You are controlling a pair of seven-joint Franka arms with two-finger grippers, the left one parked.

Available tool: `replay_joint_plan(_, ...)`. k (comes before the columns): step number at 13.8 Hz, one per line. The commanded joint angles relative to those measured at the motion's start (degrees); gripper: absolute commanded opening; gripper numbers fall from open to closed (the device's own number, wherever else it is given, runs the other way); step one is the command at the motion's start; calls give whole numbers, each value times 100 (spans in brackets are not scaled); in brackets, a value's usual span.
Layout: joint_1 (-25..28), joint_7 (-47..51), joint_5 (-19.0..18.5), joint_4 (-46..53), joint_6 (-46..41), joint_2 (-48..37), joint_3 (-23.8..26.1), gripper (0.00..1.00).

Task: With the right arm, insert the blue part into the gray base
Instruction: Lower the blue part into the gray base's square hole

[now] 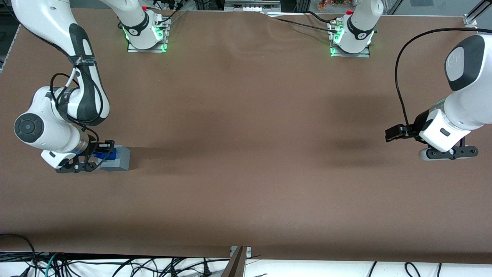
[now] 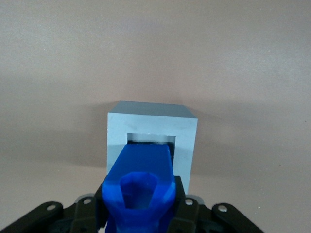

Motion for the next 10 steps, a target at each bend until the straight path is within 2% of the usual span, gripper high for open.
replay_joint_plan(1, -80, -156, 118, 100, -4, 61, 52, 8)
replay_joint_plan(10, -71, -59, 127, 127, 110, 52, 52, 8)
